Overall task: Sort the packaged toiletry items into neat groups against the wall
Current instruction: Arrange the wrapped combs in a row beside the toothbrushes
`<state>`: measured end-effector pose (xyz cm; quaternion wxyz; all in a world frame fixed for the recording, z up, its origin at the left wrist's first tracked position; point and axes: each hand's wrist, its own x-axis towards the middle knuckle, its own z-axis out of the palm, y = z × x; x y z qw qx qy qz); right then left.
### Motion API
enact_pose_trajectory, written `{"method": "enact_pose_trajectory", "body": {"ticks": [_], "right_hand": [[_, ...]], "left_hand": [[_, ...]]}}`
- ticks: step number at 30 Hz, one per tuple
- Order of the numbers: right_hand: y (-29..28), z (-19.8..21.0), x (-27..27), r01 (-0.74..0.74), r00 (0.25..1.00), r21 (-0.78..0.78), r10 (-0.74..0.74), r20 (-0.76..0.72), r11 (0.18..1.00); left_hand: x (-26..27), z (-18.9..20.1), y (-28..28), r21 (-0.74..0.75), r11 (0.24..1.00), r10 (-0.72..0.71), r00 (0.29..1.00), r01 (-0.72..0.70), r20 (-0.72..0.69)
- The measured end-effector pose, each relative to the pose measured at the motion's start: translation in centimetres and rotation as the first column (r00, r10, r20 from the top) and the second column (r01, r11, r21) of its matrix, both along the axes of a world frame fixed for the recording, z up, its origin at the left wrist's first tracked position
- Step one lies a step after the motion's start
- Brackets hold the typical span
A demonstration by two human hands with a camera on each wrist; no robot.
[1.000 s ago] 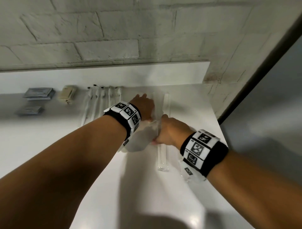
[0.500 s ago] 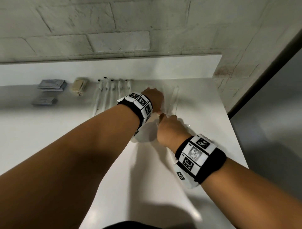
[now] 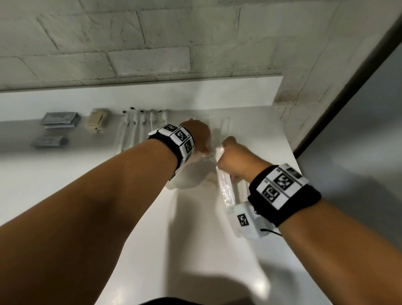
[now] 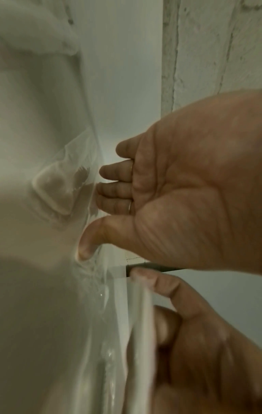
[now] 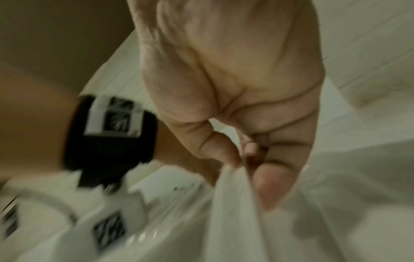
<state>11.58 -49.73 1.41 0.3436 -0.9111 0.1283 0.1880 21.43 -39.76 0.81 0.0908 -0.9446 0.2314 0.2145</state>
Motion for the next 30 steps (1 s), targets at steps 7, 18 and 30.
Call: {"method": "enact_pose_trajectory", "body": {"ticks": [7,18,30], "right_hand": [[-5.2,1.7,2.7,0.100,0.730,0.051,-0.108,0.675,0.994],[-8.9,-0.8,2.3,-0.275,0.927,-0.351,0.344,0.151,0.895],[-9.9,-2.7,5.7,-0.373,0.910,-0.452,0.414,-0.010,0.810]], "left_hand": [[0.2,0.1,-0.3,0.022,0.998,0.054,0.998,-0.053,-0.035],[0.5,-0.8,0.9,0.002,0.997,-0.081,0.992,0.081,0.093],[0.9,-2.1,-3.2,0.007,0.983,-0.182,0.974,0.182,0.138]]}}
